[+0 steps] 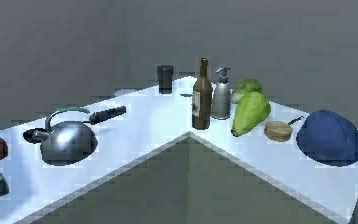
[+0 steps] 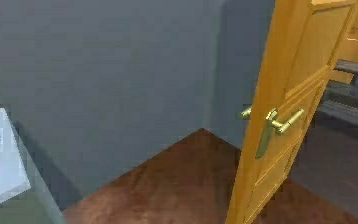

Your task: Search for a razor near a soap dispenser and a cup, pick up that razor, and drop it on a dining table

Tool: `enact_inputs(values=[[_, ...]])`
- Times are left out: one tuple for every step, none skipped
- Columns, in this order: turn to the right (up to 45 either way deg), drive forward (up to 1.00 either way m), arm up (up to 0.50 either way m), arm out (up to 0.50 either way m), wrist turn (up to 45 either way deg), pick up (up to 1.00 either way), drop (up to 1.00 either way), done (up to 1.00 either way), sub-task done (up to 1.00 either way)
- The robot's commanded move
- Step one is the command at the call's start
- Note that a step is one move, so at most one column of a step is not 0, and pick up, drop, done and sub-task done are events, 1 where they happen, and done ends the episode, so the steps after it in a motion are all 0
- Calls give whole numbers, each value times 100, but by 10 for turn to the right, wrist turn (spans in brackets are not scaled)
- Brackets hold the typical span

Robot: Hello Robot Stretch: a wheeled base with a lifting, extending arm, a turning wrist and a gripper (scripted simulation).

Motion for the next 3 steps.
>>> enact_inputs(values=[[270,0,0,0,0,0,0,0,0],[0,5,0,0,0,0,0,0,0],[-450,0,0,0,0,0,0,0,0]])
